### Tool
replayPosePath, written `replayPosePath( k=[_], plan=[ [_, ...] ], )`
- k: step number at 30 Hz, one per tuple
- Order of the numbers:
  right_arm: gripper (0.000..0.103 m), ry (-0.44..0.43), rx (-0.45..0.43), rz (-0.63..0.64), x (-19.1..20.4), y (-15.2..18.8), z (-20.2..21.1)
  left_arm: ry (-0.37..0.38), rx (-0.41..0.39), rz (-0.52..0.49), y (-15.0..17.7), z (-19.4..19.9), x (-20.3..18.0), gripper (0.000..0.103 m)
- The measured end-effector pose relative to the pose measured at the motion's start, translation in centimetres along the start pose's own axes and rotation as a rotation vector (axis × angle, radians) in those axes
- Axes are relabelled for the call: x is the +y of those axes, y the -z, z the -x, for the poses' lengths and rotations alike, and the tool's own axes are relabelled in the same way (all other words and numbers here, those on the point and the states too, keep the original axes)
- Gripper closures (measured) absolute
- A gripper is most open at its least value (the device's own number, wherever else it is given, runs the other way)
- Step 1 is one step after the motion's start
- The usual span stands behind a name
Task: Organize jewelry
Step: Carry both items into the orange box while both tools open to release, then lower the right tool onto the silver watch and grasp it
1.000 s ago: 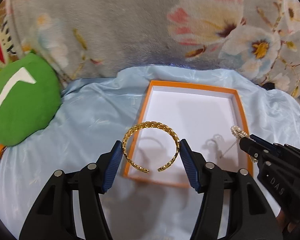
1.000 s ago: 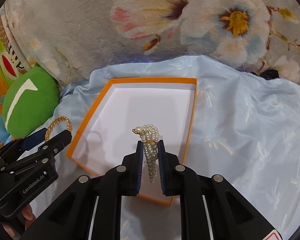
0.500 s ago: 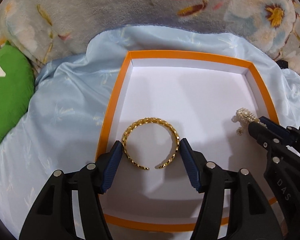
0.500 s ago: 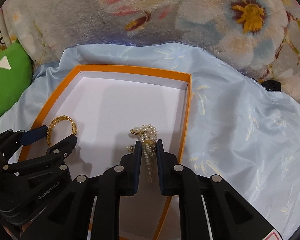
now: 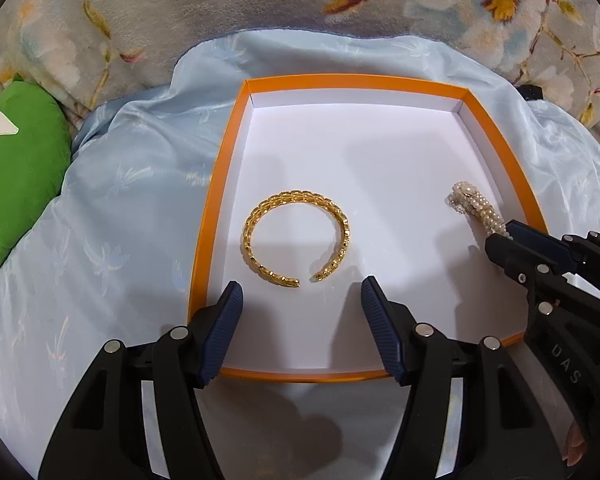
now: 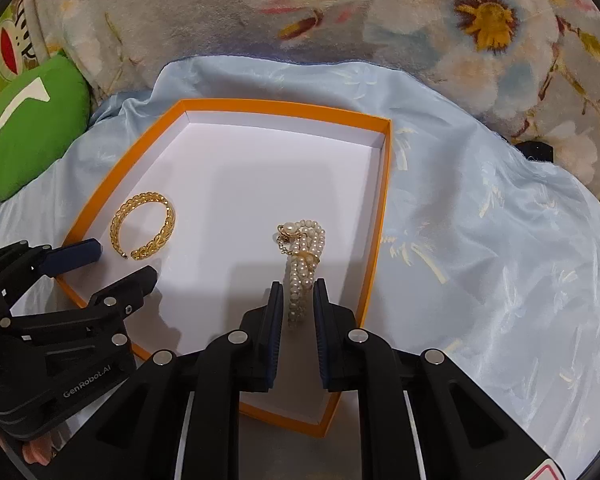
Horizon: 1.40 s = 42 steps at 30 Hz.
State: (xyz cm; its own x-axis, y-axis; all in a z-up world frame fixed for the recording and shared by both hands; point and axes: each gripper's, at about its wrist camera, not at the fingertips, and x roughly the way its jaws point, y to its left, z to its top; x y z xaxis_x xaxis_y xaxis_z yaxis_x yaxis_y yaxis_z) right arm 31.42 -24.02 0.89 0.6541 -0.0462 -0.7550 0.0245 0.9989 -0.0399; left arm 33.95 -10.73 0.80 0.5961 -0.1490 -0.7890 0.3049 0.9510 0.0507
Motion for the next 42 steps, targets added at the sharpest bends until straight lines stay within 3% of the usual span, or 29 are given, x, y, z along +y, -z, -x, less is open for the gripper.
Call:
replayPosePath(
  k=[10,12,13,14,17,19,24,31,42],
  plan=[
    [0.088,-0.003,0.018,-0.016,0.1,2.9,2.4,0.028,0.017,-0.012,2.3,2.5,-0.9,0.044],
    [0.082,-0.025,-0.010,-0.041,-0.2,3.2,3.7,0.046,0.007,0.000,2.7,3.3,-0.6,0.044],
    [0.074,-0.031,-0.033,-0.054,-0.4,3.3,4.6,0.056,-0.008,0.008,2.9,4.1,-0.3,0.044],
    [0.068,-0.040,-0.057,-0.066,-0.6,3.5,5.7,0.062,-0.029,0.019,3.1,5.0,0.1,0.040],
    [0.065,-0.069,-0.094,-0.094,-1.4,4.4,8.4,0.081,-0.098,0.061,4.1,8.1,1.7,0.024],
    [0.063,-0.095,-0.099,-0.117,-2.0,5.8,10.0,0.091,-0.120,0.087,4.8,9.7,3.0,0.023],
    [0.063,-0.118,-0.079,-0.131,-2.7,10.5,12.7,0.070,-0.149,0.125,8.2,13.2,5.5,0.023],
    [0.063,-0.128,-0.034,-0.138,-2.6,16.1,14.1,-0.001,-0.154,0.099,14.8,16.0,5.4,0.023],
    [0.063,-0.114,0.014,-0.038,-1.5,17.0,12.4,0.061,-0.068,0.156,21.7,16.7,5.2,0.023]
  ],
)
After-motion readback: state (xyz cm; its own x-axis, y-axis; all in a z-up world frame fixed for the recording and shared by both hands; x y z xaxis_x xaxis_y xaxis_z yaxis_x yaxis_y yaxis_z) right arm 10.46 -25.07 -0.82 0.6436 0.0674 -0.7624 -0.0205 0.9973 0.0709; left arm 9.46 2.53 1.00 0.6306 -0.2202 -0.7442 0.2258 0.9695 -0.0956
